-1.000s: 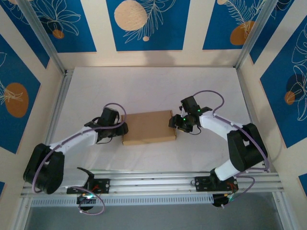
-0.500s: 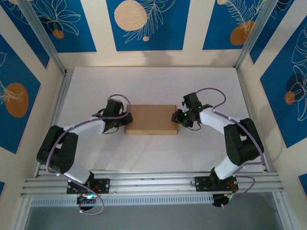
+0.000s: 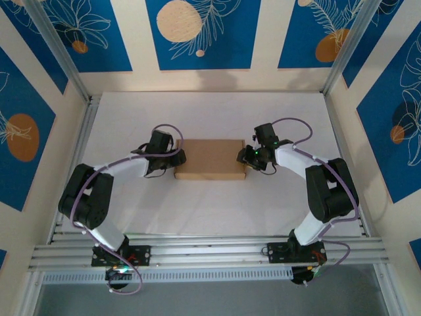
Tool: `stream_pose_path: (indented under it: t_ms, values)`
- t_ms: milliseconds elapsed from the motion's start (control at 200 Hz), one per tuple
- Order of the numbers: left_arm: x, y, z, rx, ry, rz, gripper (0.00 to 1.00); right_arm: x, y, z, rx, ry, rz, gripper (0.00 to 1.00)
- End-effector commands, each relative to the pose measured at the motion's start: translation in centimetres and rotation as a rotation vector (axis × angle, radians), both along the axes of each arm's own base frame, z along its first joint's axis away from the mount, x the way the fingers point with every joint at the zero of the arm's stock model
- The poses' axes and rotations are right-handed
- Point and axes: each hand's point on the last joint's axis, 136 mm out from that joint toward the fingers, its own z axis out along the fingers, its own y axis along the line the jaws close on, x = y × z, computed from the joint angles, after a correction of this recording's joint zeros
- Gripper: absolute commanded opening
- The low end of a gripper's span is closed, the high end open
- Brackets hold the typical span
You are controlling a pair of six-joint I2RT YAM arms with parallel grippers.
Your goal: Fold the paper box
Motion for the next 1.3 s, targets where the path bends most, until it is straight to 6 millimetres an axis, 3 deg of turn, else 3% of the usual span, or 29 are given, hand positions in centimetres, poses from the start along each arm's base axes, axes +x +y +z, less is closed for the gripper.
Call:
stream_pose_path:
  t_ms: [0,115,215,315,405,545,660,740,825,920,1050,1145,1296]
  values:
    - [-0.3,0.8,1.4,0.06,-0.018,-0.004,0.63,-0.7,-1.2,-0.2,-0.062,0.034,-0.03,0.52]
    - [0.5,2.4,4.4,0.111,-0.094,0.026,0.77,0.1,-1.4,2.7,-0.06,-0.043,-0.032,0.67]
    - [1.1,2.8,8.1,0.134,-0.176,0.016,1.0,0.7,-1.3,6.1,-0.09,-0.128,-0.013,1.0]
    - [1.0,3.7,12.5,0.16,-0.278,0.017,1.0,1.1,-1.3,10.3,-0.122,-0.251,0.02,0.99]
    - [0.1,4.2,16.7,0.176,-0.407,-0.021,1.0,0.7,-0.8,15.5,-0.179,-0.445,0.083,1.0]
    - [-2.4,5.7,23.2,0.21,-0.679,-0.065,1.0,-2.0,0.3,24.0,-0.248,-0.779,0.17,0.99]
    - [-4.8,7.9,25.5,0.283,-0.868,-0.036,1.0,-4.1,-1.1,27.8,-0.204,-0.902,0.117,0.99]
    - [-5.8,8.9,25.4,0.381,-1.023,-0.044,1.0,-5.0,-2.5,29.3,-0.217,-1.012,0.095,1.0]
    - [-6.4,10.5,23.4,0.502,-1.096,-0.004,1.0,-5.8,-1.7,29.8,-0.245,-1.223,0.228,0.99]
    - [-6.2,10.6,20.5,0.614,-1.069,-0.087,1.0,-7.2,0.2,26.2,-0.382,-1.377,0.512,0.99]
    - [-5.4,8.8,17.6,0.639,-1.038,-0.229,1.0,-7.1,-0.3,22.6,-0.419,-1.355,0.533,0.99]
    - [-4.1,10.2,16.1,0.615,-0.971,-0.158,1.0,-6.6,-0.9,20.8,-0.429,-1.303,0.517,0.99]
    - [-2.5,13.5,13.0,0.557,-0.836,-0.02,1.0,-5.4,-2.8,19.8,-0.363,-1.226,0.373,0.99]
